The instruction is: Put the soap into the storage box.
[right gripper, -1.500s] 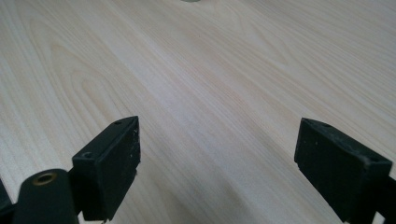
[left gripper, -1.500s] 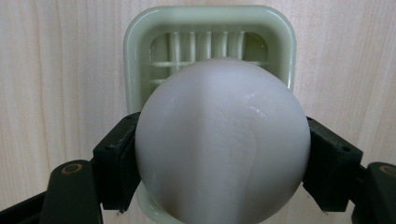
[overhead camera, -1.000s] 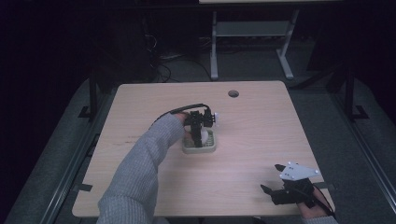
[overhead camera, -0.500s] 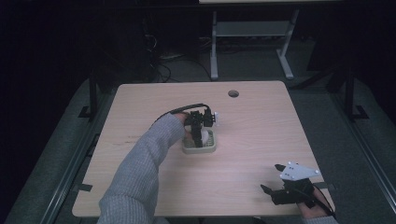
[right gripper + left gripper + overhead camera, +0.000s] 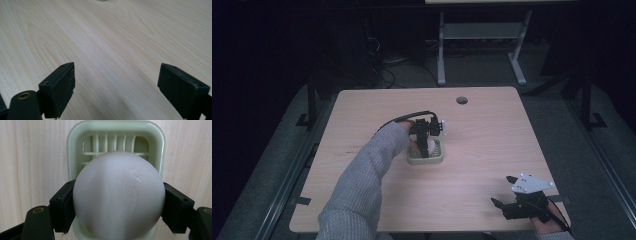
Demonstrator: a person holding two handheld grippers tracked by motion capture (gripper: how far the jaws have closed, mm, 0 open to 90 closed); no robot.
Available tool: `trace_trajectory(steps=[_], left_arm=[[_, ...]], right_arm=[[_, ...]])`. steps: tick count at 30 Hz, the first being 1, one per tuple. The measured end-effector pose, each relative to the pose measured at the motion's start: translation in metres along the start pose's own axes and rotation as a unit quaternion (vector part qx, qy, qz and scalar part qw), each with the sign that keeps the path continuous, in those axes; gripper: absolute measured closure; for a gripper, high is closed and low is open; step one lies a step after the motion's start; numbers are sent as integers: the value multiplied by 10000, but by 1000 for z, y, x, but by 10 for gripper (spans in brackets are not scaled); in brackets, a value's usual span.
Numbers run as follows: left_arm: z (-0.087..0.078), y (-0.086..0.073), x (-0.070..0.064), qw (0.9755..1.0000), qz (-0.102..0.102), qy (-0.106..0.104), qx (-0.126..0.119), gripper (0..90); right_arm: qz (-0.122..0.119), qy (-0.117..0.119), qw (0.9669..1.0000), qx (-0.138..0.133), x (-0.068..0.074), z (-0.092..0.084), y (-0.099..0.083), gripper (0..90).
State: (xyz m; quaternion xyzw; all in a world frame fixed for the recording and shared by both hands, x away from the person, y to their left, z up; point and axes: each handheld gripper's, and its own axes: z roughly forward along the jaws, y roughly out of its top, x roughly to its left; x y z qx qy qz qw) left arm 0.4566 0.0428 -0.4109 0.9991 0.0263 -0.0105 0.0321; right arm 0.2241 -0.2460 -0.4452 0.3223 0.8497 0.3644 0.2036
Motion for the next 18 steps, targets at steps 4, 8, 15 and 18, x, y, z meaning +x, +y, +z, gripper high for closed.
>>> trace_trajectory(steps=[4,8,15,18], left_arm=[[0,0,-1,10000,13,37,5,233],[-3,-1,-2,10000,11,52,-69,221],[-8,-6,-3,9997,-105,100,-181,211],[-11,-9,-5,9997,-84,136,-177,213]], right_arm=[[2,7,10000,7,0,0,0,139],[0,24,10000,-19,1,0,0,139],[3,16,10000,-18,1,0,0,139],[0,29,10000,-24,1,0,0,139]])
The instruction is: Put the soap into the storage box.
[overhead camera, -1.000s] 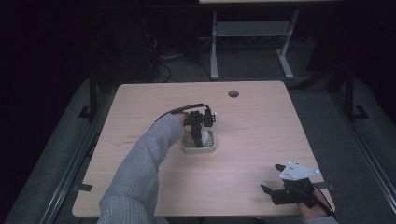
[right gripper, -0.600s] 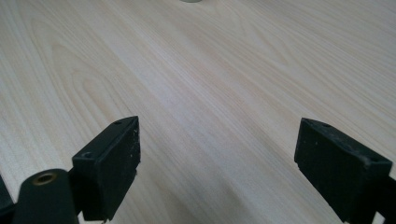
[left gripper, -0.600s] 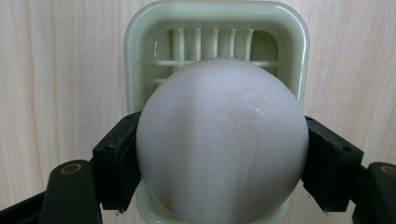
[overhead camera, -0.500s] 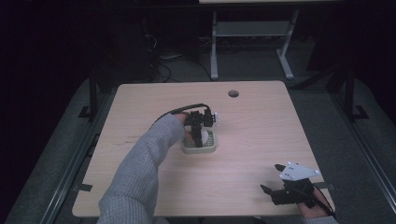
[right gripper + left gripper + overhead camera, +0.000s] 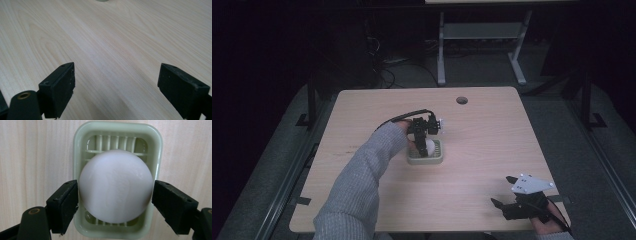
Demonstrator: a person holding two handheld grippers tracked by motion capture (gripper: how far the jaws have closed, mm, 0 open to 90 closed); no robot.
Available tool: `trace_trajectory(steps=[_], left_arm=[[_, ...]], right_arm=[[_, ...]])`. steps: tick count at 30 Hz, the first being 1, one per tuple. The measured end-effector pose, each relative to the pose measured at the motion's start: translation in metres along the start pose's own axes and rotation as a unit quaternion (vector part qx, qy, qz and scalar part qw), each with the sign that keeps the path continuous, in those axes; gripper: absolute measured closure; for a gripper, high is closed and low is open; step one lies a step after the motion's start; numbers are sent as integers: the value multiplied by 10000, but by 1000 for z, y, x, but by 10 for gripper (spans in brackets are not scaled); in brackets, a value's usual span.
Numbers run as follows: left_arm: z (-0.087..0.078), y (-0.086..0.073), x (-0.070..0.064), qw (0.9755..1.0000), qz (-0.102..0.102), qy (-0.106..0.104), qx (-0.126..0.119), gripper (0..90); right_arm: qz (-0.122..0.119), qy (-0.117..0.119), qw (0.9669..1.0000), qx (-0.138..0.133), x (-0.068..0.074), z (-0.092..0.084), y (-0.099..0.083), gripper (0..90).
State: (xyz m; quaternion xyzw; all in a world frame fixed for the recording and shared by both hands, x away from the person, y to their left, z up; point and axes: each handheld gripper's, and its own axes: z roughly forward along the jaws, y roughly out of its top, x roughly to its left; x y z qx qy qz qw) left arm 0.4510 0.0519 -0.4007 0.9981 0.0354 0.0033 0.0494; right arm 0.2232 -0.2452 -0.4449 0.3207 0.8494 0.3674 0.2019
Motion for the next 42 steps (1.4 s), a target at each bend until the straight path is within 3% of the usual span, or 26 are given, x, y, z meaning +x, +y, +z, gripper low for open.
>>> trace_trajectory(steps=[12,22,30,33,34,42], left_arm=[[-17,-12,-4,9997,-134,65,-181,214],[-28,-24,-17,9998,-100,155,-126,214],[-27,-34,-26,9995,-143,150,-244,215],[-27,-38,-30,9989,-175,111,-409,219],[-25,-39,-34,9994,-123,143,-294,220],[-25,-43,-46,9995,-51,130,-286,217]], right_arm=[[3,-24,10000,37,-1,0,0,139],[47,-41,10000,50,-2,0,-1,139],[93,-56,9999,44,-2,0,-1,139],[70,-67,9999,39,-3,0,-1,139],[16,-76,10000,60,-3,0,-1,139],[95,-85,9999,55,-3,0,-1,139]])
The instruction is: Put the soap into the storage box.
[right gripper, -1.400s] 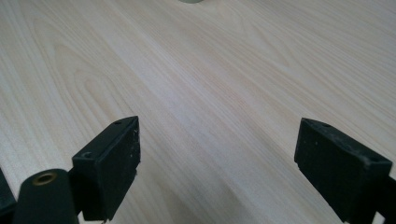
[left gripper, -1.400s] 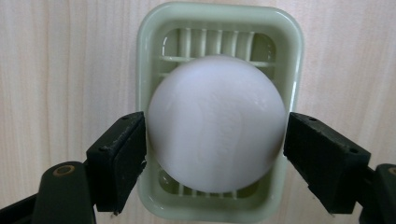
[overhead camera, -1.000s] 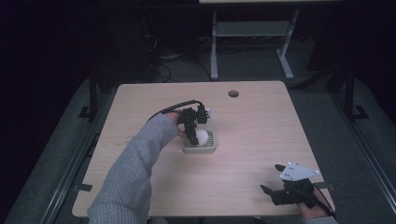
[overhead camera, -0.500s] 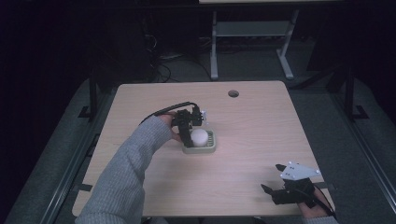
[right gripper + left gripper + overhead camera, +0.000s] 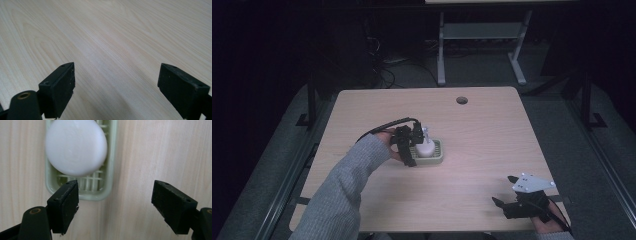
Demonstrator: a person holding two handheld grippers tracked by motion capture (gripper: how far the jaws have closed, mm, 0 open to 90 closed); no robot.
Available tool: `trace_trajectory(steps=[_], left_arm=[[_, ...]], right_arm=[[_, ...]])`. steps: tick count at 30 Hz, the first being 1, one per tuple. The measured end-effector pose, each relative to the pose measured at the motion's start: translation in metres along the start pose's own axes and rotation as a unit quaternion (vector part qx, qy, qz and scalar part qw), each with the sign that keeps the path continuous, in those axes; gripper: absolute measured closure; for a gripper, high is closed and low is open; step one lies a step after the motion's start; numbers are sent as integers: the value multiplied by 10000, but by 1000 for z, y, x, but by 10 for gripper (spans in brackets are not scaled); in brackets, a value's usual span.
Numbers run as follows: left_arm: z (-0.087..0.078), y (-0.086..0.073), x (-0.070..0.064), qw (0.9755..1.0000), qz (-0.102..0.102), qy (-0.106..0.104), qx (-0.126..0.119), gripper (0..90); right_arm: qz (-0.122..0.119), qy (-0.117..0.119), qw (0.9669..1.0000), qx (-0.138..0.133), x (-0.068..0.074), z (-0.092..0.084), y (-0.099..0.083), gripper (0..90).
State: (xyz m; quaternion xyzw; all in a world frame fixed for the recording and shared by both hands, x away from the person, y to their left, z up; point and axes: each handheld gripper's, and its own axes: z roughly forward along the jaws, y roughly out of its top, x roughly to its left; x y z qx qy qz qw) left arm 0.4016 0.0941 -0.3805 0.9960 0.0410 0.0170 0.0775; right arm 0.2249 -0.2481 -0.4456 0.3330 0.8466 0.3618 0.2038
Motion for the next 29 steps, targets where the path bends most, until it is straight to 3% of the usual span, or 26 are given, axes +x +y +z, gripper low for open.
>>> trace_trajectory(steps=[29], left_arm=[[4,-31,-46,9999,47,-23,-101,215]], right_arm=[[-16,-31,10000,64,0,2,0,139]])
